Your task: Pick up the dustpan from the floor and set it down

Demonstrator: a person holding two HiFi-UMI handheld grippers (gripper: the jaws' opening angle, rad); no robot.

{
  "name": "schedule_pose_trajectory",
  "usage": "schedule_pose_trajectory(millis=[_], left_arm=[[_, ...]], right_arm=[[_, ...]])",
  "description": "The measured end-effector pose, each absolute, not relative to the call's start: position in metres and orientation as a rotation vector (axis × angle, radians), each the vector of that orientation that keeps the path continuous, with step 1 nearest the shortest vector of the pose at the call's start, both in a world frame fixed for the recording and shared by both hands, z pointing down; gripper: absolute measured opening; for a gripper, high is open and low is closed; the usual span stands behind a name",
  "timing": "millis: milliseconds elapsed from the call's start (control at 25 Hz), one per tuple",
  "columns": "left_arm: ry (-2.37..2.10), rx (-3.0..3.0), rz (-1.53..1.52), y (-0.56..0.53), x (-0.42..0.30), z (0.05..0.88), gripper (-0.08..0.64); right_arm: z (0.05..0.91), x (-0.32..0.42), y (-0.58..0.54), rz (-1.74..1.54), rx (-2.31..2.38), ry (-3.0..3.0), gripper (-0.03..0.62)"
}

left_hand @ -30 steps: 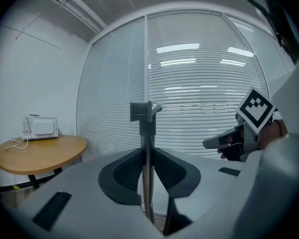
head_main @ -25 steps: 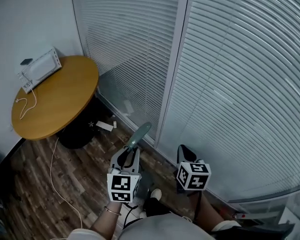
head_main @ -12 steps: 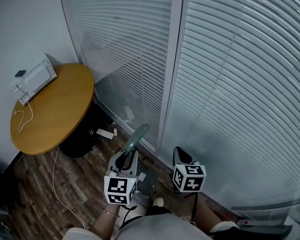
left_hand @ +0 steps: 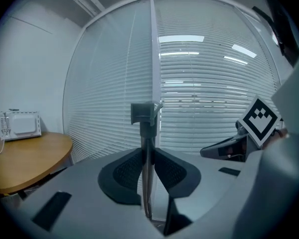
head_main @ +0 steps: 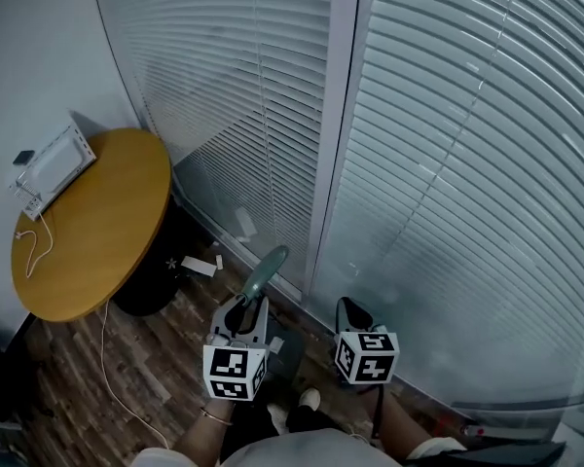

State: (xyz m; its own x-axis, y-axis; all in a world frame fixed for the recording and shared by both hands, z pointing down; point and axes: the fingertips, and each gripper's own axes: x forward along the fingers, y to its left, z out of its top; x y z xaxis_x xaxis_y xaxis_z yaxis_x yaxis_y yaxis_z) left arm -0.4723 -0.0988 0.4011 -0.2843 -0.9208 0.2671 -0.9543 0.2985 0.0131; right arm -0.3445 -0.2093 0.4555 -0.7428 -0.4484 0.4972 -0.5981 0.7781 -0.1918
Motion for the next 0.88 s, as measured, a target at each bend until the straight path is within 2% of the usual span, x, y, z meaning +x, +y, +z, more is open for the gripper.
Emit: schedule_pose_trajectory(millis=[880], left_arm=[[-2.215, 1.843, 0.227, -0.133, -0.493, 0.427, 0.087]], right_arm=[[0.471, -0.349, -0.226, 0.475, 0.963, -2.448, 0.032]])
